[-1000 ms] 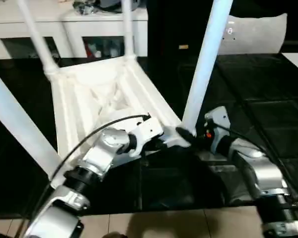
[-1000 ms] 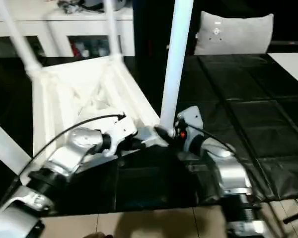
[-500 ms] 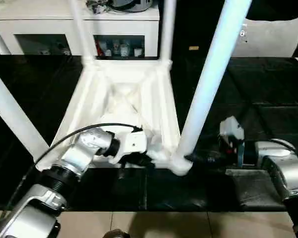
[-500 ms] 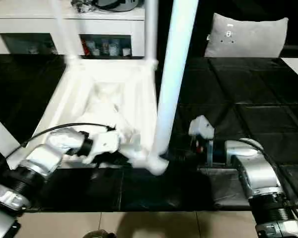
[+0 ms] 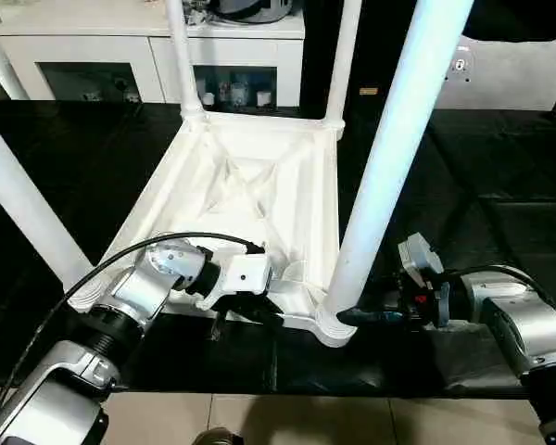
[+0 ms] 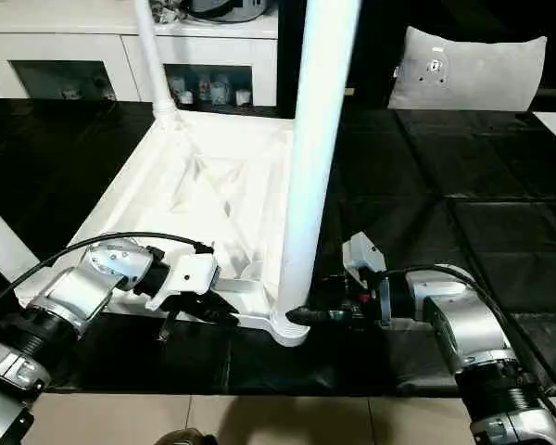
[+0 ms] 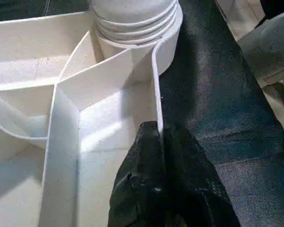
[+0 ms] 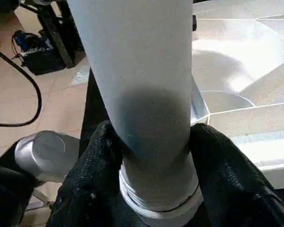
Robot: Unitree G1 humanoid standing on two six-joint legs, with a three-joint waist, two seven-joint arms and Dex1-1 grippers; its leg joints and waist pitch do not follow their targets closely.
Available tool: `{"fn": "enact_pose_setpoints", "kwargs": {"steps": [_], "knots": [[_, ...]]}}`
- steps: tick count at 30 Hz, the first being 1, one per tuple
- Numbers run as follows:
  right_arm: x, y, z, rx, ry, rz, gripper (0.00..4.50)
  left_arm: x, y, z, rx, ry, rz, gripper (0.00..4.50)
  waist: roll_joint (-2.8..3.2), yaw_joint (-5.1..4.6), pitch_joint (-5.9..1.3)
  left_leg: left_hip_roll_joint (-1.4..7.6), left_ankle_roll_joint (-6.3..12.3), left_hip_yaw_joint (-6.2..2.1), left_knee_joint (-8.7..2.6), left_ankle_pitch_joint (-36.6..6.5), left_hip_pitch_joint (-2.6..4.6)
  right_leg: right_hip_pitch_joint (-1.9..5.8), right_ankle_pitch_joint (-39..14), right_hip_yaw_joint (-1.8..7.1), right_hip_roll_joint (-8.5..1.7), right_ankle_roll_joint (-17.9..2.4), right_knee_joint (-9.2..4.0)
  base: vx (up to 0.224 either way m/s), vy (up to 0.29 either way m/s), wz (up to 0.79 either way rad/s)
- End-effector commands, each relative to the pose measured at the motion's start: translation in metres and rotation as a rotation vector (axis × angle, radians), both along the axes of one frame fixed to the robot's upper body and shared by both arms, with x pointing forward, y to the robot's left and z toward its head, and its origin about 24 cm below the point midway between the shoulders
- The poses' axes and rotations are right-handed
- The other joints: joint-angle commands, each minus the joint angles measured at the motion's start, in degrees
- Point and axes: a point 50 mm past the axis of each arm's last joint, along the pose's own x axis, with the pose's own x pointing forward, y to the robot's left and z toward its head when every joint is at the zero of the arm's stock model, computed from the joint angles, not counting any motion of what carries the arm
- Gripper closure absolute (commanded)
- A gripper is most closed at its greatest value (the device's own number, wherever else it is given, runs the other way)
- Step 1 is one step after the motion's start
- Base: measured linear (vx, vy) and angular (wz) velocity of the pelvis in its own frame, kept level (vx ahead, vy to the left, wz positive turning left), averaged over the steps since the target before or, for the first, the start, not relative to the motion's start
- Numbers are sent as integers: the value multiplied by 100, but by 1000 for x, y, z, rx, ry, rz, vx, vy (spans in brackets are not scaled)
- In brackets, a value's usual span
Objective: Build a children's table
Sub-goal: Rotate leg to tighten
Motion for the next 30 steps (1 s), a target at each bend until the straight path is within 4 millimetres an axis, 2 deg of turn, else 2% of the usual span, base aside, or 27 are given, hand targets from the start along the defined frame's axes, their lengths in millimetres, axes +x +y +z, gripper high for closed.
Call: {"fn": "enact_pose_setpoints", "kwargs": {"steps": [1,5,8,10,11,12,13,14,15,16,17,18,22,24,25,27,30], "knots": [[-1,4,4,37,8,16,258,-10,-11,-6,28,49,-110,450,-48,-18,-349,412,351,-152,-382,-986,140,210,-878,279,-540,-1277,-410,0,0,0],[-2,5,2,60,26,-19,259,-7,-14,-7,-6,72,-24,450,-40,-15,-344,410,359,-149,-380,-982,147,204,-854,278,-544,-1303,-414,0,0,0],[1,8,-3,58,25,-90,259,-6,-17,-6,-39,83,41,450,-39,-33,-321,407,270,-153,-400,-1176,150,196,-1217,280,-549,-1250,-451,0,0,0],[10,13,-13,30,28,-202,259,-3,-21,-5,-66,87,103,450,-34,-58,-310,402,187,-162,-414,-1333,165,182,-1535,278,-560,-1202,-480,0,0,0],[17,16,-18,9,32,-280,259,-2,-23,-5,-76,90,141,450,-25,-100,-295,386,97,-172,-421,-1441,162,168,-1746,280,-564,-1183,-487,0,0,0],[27,20,-24,-27,24,-392,259,-1,-28,-4,-97,91,193,450,-54,-150,-275,360,38,-194,-436,-1556,154,190,-2090,271,-572,-1065,-532,0,0,0],[32,22,-27,-48,21,-462,259,1,-32,-3,-113,90,229,450,-54,-202,-280,360,-13,-203,-437,-1576,143,194,-2146,270,-573,-1066,-503,0,0,0],[35,22,-29,-59,15,-512,259,2,-37,-2,-122,89,264,450,-59,-306,-230,326,-94,-239,-477,-1725,86,219,-2560,225,-562,-921,-547,0,0,0],[35,22,-29,-59,15,-512,259,2,-37,-2,-122,89,264,450,-53,-367,-229,315,-149,-252,-466,-1942,152,186,-2992,206,-568,-756,-611,0,0,0],[40,25,-30,-71,8,-610,259,6,-47,-1,-135,85,333,450,-80,-406,-233,317,-141,-257,-464,-1988,146,196,-3079,209,-580,-705,-625,0,0,0],[42,27,-30,-75,5,-666,261,8,-52,-1,-144,80,371,450,-74,-439,-231,312,-147,-259,-467,-1989,149,182,-3118,201,-564,-644,-642,0,0,0],[44,30,-30,-77,9,-728,261,10,-59,0,-154,74,414,450,-98,-483,-239,306,-106,-260,-466,-2041,161,162,-3120,197,-561,-621,-658,0,0,0],[54,44,-29,-83,-8,-904,262,18,-78,2,-168,9,523,450,-88,-502,-258,290,-7,-230,-441,-1890,175,113,-2905,222,-544,-635,-675,0,0,0],[57,51,-30,-48,1,-969,262,19,-85,1,-162,-22,559,450,-78,-508,-264,282,17,-226,-443,-1832,159,120,-2809,219,-538,-641,-673,0,0,0],[57,54,-30,-24,9,-983,227,19,-88,0,-159,-31,567,450,-69,-496,-262,292,44,-221,-446,-1842,171,109,-2697,228,-538,-650,-681,0,0,0],[56,57,-28,-6,-2,-992,192,20,-91,0,-159,-41,572,450,-58,-487,-277,307,51,-222,-459,-1833,170,119,-2471,233,-528,-699,-656,0,0,0],[53,57,-25,19,-5,-990,179,20,-89,0,-149,-50,575,450,-49,-438,-307,325,103,-193,-452,-1581,168,138,-1787,263,-521,-881,-599,0,0,0]]}}
